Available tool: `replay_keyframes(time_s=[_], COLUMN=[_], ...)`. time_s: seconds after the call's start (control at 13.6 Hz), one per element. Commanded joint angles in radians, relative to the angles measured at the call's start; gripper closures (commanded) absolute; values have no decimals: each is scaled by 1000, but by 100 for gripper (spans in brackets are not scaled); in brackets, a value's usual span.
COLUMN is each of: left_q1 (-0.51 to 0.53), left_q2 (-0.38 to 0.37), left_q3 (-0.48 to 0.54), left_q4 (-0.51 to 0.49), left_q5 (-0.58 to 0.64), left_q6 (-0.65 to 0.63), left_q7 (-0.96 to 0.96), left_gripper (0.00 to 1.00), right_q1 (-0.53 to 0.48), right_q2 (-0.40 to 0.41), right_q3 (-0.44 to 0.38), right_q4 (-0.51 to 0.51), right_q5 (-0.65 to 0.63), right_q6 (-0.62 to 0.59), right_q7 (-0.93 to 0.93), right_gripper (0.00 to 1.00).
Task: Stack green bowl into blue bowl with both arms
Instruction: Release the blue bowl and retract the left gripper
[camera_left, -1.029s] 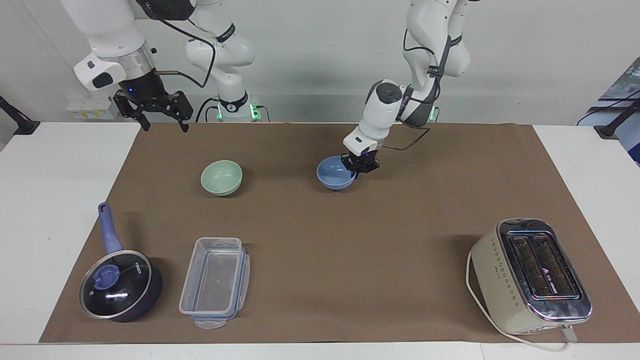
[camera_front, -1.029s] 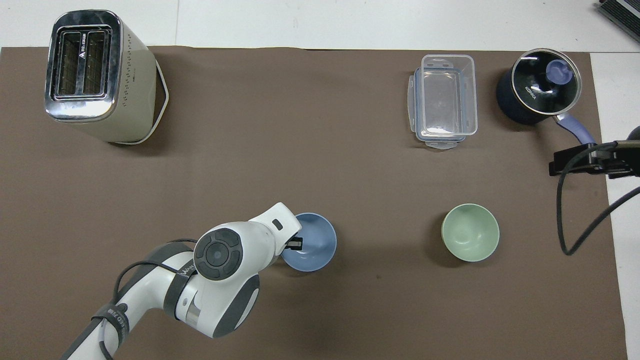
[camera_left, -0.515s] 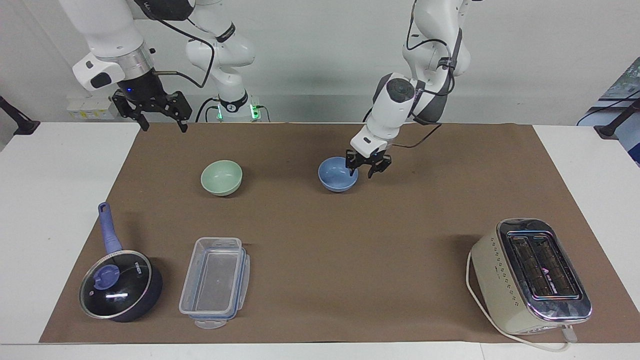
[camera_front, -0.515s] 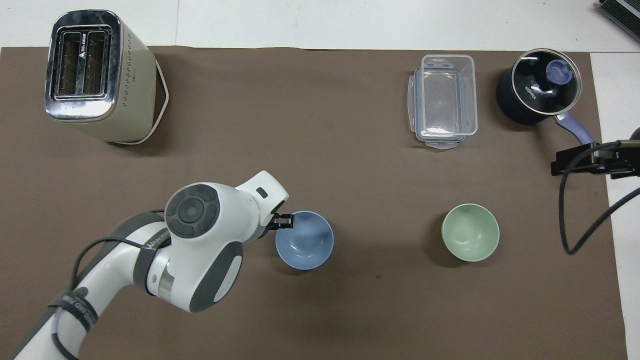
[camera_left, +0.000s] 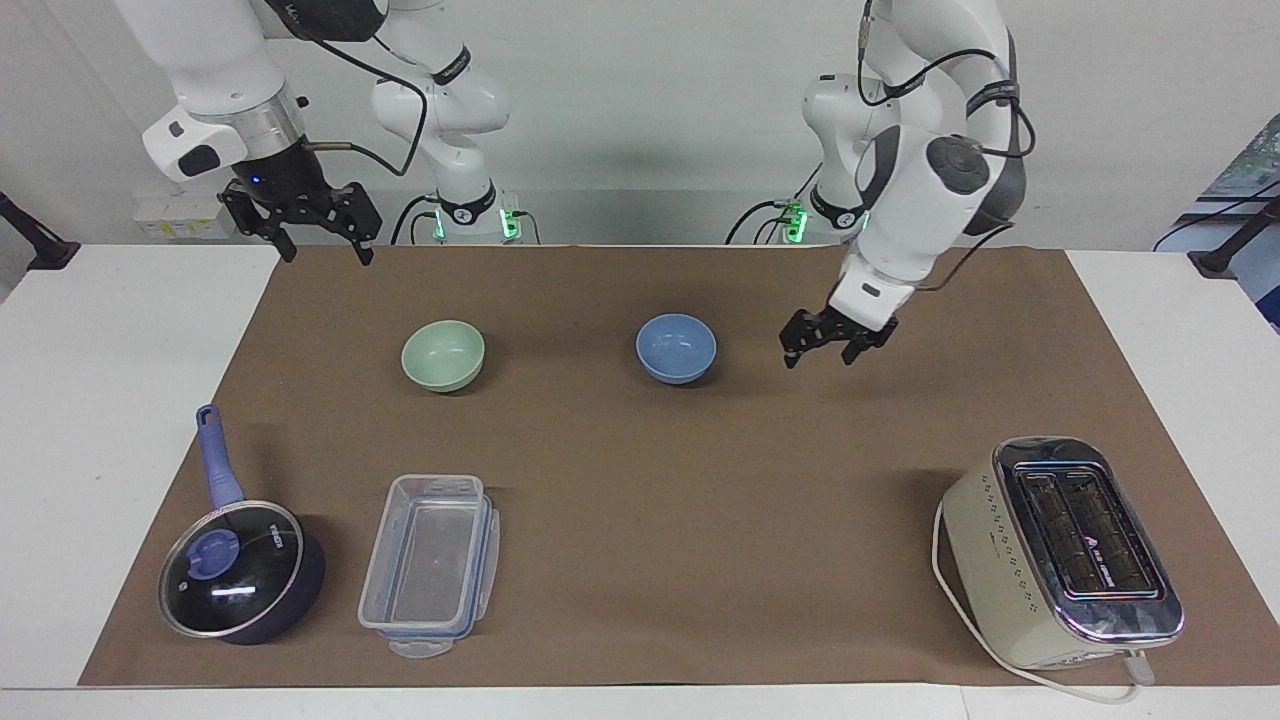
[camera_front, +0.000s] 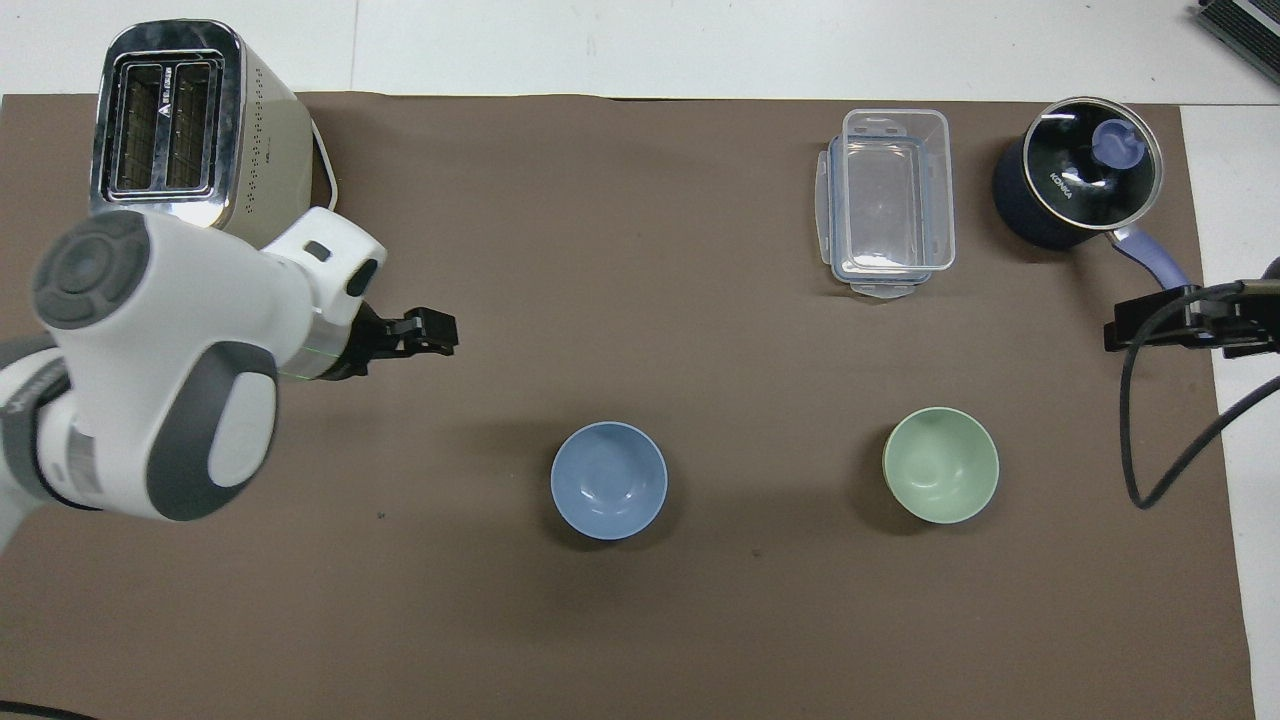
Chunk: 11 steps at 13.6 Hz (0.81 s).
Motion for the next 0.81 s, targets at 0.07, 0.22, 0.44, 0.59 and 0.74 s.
replay_keyframes(time_s=[0.07,0.22,0.44,0.59,0.74], left_q1=[116,171,240,268,268], left_q2=[0,-1,-3,-21,-33], left_q3=[-7,-7,-5,-5,-5], left_q4=[92,149,228,235,235], left_q5=[16,80,131,133,142], left_q6=[-143,-223,-317,-352,-365], left_q7=[104,201,356,420,416], left_gripper=[0,0,0,0,0], right_q1=[-10,-9,0,2,3], right_q2=[-9,-9,-11,-18,-43], right_q3=[4,5,7,7,8], right_q4=[-7,-7,-11,-34,-80], right_q5=[6,6,-6,-9,-7], right_q6=[9,15,32,53,82], right_q7=[2,11,17,17,18], right_gripper=[0,0,0,0,0])
